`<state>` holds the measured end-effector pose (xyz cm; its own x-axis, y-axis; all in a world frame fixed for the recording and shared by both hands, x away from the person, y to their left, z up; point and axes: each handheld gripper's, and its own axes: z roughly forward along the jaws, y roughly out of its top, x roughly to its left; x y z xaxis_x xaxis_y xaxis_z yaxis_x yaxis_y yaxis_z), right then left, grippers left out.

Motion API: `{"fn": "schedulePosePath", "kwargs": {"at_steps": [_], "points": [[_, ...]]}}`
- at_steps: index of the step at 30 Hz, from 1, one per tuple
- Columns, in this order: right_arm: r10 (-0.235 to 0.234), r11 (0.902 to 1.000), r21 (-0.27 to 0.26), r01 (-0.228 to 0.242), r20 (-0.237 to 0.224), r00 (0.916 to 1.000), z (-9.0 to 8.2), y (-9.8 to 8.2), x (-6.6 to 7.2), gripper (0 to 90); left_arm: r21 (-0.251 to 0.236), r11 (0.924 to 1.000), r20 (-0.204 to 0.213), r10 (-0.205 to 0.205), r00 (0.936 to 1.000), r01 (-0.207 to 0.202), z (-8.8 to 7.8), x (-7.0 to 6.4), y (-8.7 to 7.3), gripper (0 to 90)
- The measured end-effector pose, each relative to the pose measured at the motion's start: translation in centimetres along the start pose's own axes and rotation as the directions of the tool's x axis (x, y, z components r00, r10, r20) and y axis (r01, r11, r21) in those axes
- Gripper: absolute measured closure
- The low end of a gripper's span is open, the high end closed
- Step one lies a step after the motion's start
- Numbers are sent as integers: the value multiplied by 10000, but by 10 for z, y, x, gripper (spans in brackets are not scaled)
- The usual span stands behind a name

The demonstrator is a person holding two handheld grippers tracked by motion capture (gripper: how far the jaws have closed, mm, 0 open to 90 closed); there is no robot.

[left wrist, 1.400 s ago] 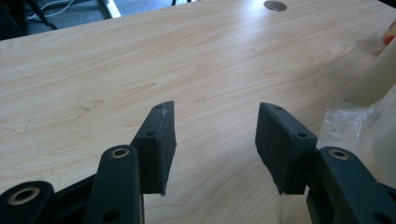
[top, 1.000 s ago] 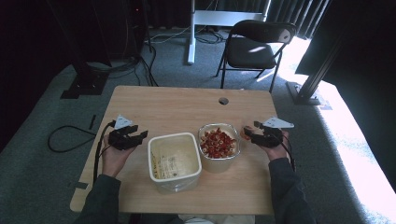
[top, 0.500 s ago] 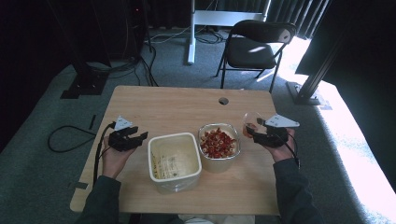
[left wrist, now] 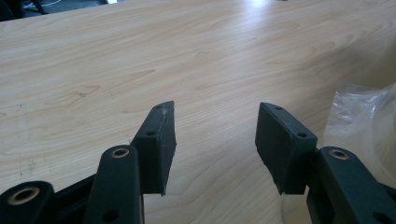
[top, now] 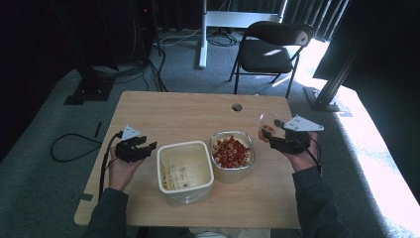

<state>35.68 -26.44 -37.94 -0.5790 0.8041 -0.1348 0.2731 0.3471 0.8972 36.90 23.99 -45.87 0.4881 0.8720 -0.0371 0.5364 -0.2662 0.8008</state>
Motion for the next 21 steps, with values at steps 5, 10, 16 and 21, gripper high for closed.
{"fn": "schedulePosePath", "kwargs": {"at_steps": [5, 10, 16, 21], "points": [[-437, 9990, 79, 436, 174, 9989, -3, 10, 8, 396, 38, 10000, 0, 35, 10000, -35, 1, -1, -1, 488], [-1528, 9868, 652, 1483, 699, 9858, 1, 16, 21, 401, 38, 10000, 5, 5, 10000, -5, 1, -1, -1, 488], [-3476, 9323, 1605, 3241, 1507, 9254, 11, 18, 44, 406, 49, 10000, 19, -21, 10000, 21, 2, 0, -2, 488], [-4409, 8918, 1878, 4116, 1570, 8837, 15, 21, 56, 409, 51, 10000, 25, -15, 10000, 15, 2, 0, -2, 488]]}}
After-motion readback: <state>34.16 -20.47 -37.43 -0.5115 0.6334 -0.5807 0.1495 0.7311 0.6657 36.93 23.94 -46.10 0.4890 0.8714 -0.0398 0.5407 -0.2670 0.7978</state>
